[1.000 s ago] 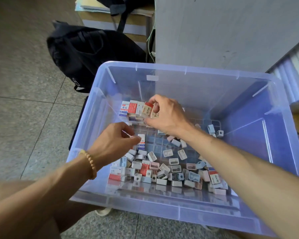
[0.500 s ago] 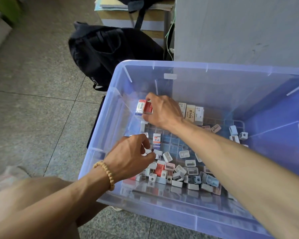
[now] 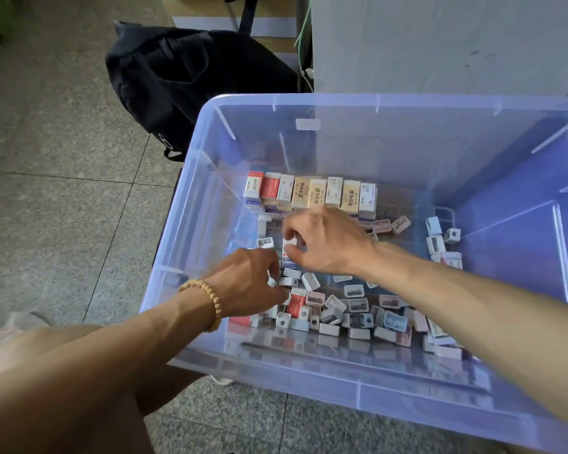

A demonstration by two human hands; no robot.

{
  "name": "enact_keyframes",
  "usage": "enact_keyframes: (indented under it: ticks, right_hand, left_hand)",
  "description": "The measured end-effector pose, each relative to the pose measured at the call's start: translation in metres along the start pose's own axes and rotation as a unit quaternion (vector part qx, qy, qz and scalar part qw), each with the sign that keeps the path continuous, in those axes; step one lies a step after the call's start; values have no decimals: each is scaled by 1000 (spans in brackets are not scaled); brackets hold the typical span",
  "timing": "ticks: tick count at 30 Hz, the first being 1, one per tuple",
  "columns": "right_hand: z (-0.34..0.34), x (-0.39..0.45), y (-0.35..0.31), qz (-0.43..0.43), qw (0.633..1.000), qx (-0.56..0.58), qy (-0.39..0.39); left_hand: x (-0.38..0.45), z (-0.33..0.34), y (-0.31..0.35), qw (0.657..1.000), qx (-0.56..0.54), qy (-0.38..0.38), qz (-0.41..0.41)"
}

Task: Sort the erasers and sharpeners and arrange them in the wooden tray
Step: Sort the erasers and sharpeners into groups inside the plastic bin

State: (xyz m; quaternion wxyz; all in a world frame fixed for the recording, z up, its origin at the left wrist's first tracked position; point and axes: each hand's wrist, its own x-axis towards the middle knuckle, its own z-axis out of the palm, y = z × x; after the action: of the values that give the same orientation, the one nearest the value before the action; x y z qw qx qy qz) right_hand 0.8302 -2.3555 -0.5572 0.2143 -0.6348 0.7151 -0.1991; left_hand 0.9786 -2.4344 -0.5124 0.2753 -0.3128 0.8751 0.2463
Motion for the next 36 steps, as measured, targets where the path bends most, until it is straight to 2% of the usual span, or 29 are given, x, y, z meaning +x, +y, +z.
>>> enact_keyframes:
  ticks: [2, 3, 6, 8, 12, 16, 22, 25, 32, 36]
  right_hand:
    - [12, -11, 11, 20, 988, -40, -145]
    - [18, -14, 16, 36, 980, -49, -190]
    - [32, -20, 24, 67, 963, -40, -259]
    - [34, -22, 24, 71, 962, -32, -263]
    - [30, -13, 20, 44, 979, -45, -195]
    - [39, 1, 19, 7, 965, -79, -250]
    - [32, -15, 26, 2, 955, -125, -268]
    - [24, -22, 31, 40, 951, -89, -294]
    - [12, -21, 31, 111, 909, -8, -401]
    - [9, -20, 32, 148, 928, 49, -337]
  left_hand:
    - [6, 2, 2, 999, 41, -13, 8]
    - [9, 3, 3, 998, 64, -20, 13]
    - [16, 9, 3, 990, 128, -42, 31]
    - [20, 13, 0, 986, 148, -69, 38]
    - [25, 17, -7, 985, 132, -106, 39]
    - [25, 18, -11, 984, 125, -116, 46]
    - [26, 23, -12, 985, 91, -136, 62]
    - [27, 23, -10, 984, 89, -140, 57]
    - [24, 19, -10, 984, 98, -145, 42]
    - [23, 14, -8, 976, 112, -182, 28]
